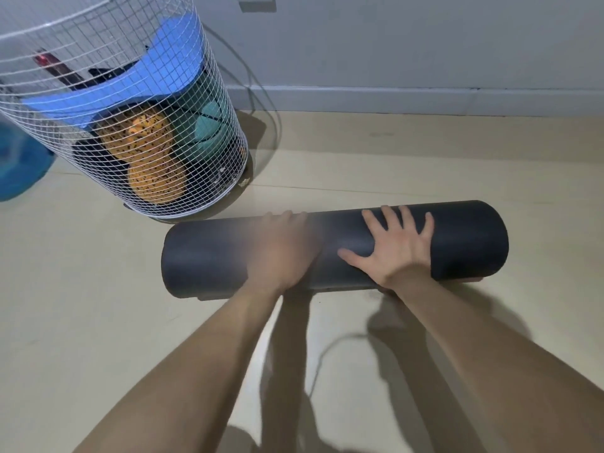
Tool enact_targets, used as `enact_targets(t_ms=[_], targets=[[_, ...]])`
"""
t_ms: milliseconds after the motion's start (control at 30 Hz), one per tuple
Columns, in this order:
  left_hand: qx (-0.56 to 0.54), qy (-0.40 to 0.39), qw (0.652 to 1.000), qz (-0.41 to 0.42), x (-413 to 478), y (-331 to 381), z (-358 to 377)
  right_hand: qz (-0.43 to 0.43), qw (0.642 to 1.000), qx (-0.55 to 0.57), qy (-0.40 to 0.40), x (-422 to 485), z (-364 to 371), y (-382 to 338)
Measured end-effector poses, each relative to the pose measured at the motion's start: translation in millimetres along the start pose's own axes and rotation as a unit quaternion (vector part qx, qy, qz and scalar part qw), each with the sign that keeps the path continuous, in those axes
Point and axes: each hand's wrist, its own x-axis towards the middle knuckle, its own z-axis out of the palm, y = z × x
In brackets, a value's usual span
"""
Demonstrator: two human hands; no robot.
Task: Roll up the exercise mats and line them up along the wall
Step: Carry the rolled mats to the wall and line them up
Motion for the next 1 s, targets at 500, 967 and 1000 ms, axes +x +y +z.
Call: enact_targets(t_ms=[500, 967, 1000], targets=[[-0.140, 0.185, 0.962, -0.143, 12.6, 5.6, -6.3, -0.088, 0.975, 0.073, -0.190, 98.6, -45.1, -9.5], [-0.670, -0.018, 0.511, -0.538, -74.5, 37.9, 11.3, -0.136, 0.943, 0.005, -0.304, 8.4, -44.3, -37.3], [-0.672, -0.026, 0.514, -0.533, -85.8, 30.7, 13.9, -0.148, 0.938, -0.010, -0.314, 6.4, -47.0, -41.0]])
